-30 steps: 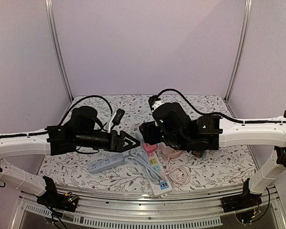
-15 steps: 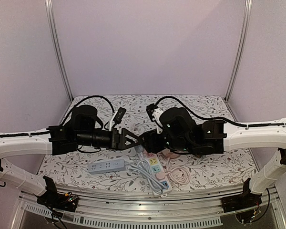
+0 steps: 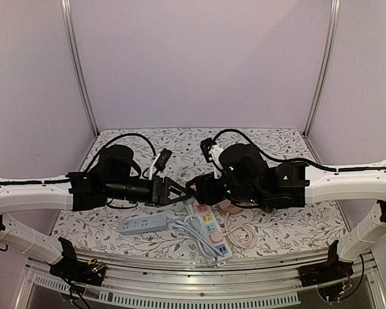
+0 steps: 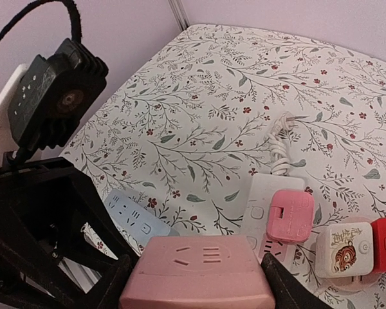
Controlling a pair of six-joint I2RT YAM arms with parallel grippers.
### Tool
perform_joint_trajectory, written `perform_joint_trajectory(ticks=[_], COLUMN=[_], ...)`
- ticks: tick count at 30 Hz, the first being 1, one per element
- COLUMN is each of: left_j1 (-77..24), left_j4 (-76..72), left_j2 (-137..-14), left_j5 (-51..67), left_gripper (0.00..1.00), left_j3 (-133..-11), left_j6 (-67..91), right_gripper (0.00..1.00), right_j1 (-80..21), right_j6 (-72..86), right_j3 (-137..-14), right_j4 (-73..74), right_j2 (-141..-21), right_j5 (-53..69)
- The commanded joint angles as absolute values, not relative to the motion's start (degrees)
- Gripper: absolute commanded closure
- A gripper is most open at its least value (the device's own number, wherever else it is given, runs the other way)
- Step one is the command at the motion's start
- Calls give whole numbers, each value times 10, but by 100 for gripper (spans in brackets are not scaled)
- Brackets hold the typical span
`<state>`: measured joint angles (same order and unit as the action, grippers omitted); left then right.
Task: Pull the plug off the socket
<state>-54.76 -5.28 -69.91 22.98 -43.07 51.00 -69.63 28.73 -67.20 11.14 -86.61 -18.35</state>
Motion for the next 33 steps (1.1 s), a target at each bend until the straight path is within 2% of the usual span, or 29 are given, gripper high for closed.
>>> perform_joint_trajectory(ticks=[1,6,12,15,18,23,28,33], left_j1=[-551,-551,-550,-550,-550,-549,-545,-544], left_j4=[-61,-61,-70,-72,-76,-79,-77,-72], left_j2=[-710,-720,-731,-734,-737,-737,-728,-717], left_j5=[227,229,233,231,228,232,226,217], left_gripper=[55,48,50,58,73,90,99,100], left_j3=[-425,-425,-429,-432,-434,-433,-430,-428], left_j6=[510,513,516,514,514,517,519,510], right_gripper=[100,100,100,100,100,100,100,100], right_j1=[-691,-686,-685,-686,-685,-685,-685,-685], right_j6=[306,308,306,300,292,273,251,301], right_j3=[-674,-674,-674,-673,-668,-659,-653,-673], right_j4=[65,59,51,46,43,40,42,128], right_j2=[-841,-840,-842,-843,-843,-839,-834,-832], right_j5=[-174,-165,-153,-141,-135,-129,-128,-251])
